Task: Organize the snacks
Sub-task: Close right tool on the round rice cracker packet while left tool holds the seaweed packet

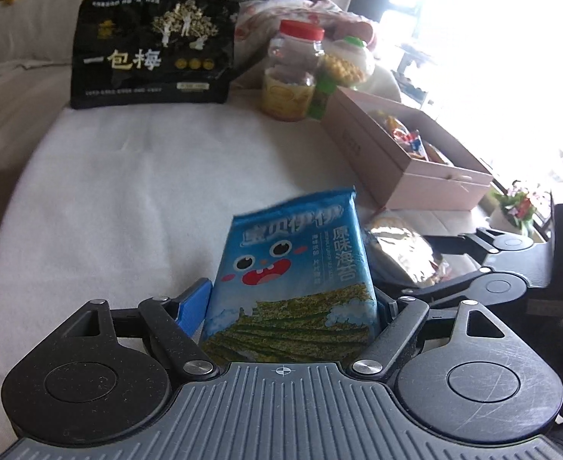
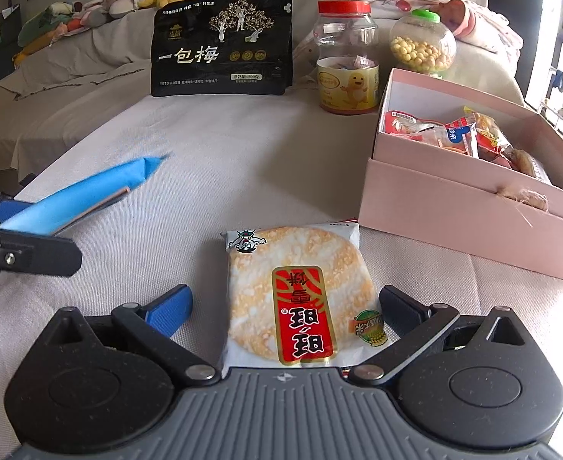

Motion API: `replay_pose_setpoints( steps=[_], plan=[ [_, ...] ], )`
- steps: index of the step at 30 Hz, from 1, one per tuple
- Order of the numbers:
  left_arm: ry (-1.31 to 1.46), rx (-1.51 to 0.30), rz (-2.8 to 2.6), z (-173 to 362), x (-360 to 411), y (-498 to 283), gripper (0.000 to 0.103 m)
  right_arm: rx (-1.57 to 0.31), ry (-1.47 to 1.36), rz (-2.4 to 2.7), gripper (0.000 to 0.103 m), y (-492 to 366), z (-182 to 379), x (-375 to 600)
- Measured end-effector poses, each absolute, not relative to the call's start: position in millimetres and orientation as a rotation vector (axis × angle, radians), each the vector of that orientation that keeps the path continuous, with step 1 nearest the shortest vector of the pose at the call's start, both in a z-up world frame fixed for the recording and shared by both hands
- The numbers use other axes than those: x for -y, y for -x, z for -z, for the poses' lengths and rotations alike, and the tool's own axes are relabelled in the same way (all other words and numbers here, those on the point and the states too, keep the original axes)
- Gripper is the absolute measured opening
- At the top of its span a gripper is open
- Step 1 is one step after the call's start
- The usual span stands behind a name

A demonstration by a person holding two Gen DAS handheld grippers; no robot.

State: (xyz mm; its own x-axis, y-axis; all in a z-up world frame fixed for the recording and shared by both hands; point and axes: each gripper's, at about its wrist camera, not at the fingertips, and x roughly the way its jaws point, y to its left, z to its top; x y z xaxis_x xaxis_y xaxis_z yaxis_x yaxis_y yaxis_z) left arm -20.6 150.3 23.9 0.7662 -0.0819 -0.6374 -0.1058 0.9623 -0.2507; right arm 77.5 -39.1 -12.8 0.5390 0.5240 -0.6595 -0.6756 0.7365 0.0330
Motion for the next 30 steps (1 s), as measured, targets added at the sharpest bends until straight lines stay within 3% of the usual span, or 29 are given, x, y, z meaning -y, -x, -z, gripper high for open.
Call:
replay_pose_setpoints(
  steps=[6, 14, 18, 25, 27, 30],
  plan=[
    [0.142, -0.627, -0.017, -31, -145, 30, 0.086, -0.696, 0.236, -0.719, 0.103, -77, 13, 39],
    [0.042, -0.759, 0.042, -17, -132, 3, 0.086, -0.696, 0.233, -0.721, 0.103, -77, 13, 40],
    [0.045, -0.818, 0.079, -5, -126, -9, 0.092, -0.697, 0.232, -0.724, 0.103, -77, 13, 40],
    [0.148, -0.823, 0.048, -9, -139, -18, 0.091, -0.709, 0.178, -0.739, 0.103, -82, 11, 47],
    [0.148, -0.823, 0.018, -8, -139, -23, 0.090, -0.707, 0.175, -0.731, 0.101, -83, 11, 47],
    [0.153, -0.828, -0.003, -10, -138, -28, 0.090, -0.685, 0.191, -0.702, 0.088, -82, 9, 48]
  ],
)
